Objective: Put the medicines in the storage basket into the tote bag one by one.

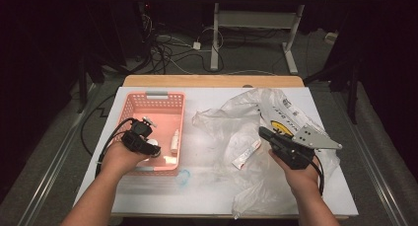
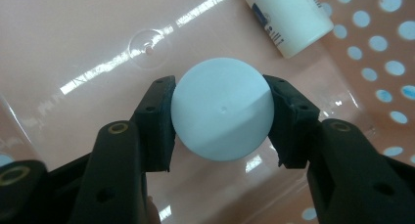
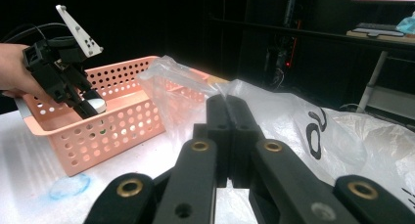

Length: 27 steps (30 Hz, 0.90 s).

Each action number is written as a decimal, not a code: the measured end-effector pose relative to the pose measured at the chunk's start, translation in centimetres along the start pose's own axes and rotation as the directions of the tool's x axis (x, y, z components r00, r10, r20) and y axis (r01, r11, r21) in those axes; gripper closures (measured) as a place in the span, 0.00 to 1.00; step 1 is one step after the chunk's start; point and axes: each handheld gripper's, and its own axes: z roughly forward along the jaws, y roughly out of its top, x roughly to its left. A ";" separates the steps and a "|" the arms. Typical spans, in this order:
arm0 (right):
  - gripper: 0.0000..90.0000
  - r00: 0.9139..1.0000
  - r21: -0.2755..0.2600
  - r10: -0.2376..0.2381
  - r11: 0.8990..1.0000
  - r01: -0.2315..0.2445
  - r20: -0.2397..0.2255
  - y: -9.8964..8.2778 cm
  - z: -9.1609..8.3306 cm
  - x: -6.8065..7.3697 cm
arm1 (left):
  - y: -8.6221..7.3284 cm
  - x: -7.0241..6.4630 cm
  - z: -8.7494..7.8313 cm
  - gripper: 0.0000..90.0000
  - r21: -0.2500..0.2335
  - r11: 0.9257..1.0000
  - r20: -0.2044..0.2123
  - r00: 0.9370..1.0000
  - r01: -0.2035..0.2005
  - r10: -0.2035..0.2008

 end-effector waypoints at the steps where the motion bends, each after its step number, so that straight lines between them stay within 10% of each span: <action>1: 1.00 1.000 -0.002 -0.002 1.000 0.002 0.000 0.0 0.0 0.0 | 0.0 0.0 0.0 0.54 -0.007 1.000 0.002 1.000 0.000 0.000; 27: 1.00 1.000 -0.003 -0.002 1.000 0.002 0.000 0.1 0.0 0.0 | -1.7 -0.4 -1.6 0.54 -0.215 0.976 -0.007 1.000 -0.023 0.023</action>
